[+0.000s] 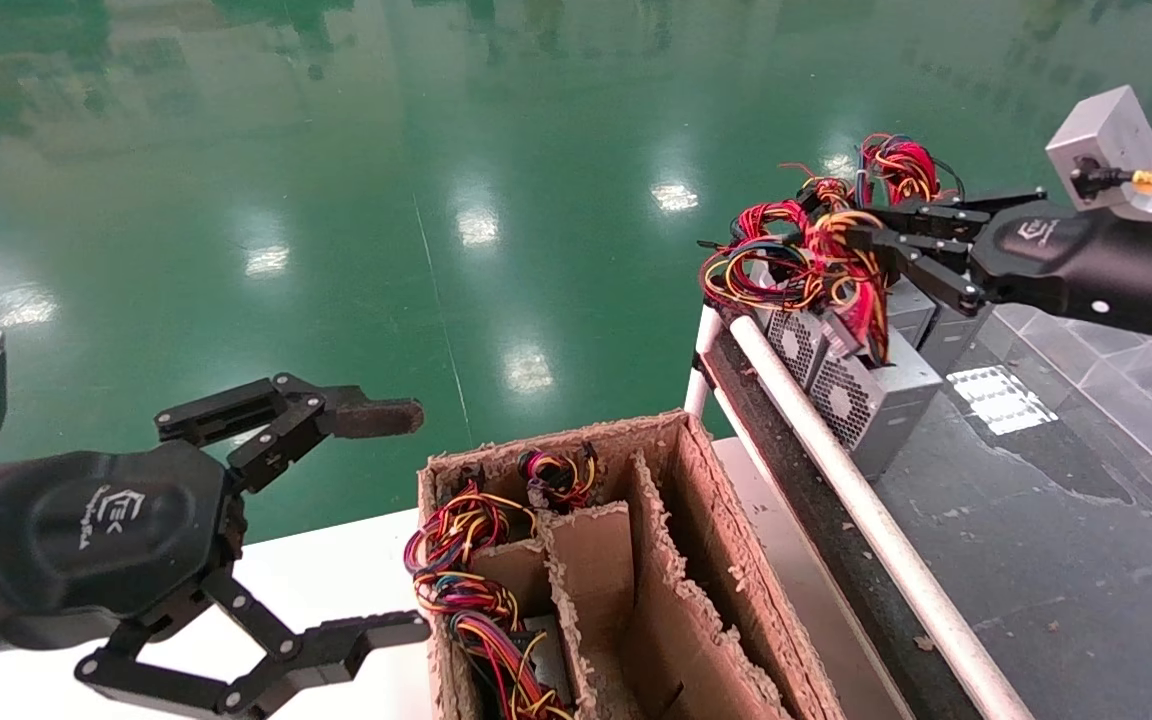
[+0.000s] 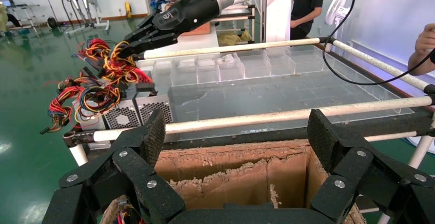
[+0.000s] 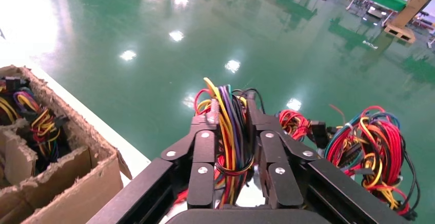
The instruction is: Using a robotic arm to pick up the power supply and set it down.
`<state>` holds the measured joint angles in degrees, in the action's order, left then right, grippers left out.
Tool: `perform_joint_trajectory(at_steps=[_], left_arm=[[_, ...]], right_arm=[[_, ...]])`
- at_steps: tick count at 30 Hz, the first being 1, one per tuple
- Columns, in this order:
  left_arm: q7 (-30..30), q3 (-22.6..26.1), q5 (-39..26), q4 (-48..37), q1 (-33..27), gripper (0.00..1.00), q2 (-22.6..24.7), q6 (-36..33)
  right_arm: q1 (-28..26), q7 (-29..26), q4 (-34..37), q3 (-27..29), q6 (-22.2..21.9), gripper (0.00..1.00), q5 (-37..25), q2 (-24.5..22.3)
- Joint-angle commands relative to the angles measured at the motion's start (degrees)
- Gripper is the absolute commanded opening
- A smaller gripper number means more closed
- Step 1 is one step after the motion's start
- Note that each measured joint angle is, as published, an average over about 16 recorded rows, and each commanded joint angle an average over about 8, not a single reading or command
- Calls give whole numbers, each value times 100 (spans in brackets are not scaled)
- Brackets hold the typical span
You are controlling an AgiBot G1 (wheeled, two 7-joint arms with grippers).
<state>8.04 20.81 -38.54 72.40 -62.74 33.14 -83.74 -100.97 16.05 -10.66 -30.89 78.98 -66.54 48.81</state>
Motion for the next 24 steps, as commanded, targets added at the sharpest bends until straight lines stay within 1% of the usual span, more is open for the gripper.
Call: perform_joint_trajectory(at_steps=[1,12,20,24], left_arm=[[0,0,0,0,0,100,0,0],[0,1,0,0,0,100,0,0],[-1,1,1,-1,0,100,-1,1],[-1,1,2,-2,1,100,-1,1]], right_arm=[[-35,50,82,-12,35,100,-19,-1],[-228,131,364,-58,250,100,-90,-67],[-333,-68,521,229,774,100,354,-204],[-242,-171,375,349,931,100,546,-251]])
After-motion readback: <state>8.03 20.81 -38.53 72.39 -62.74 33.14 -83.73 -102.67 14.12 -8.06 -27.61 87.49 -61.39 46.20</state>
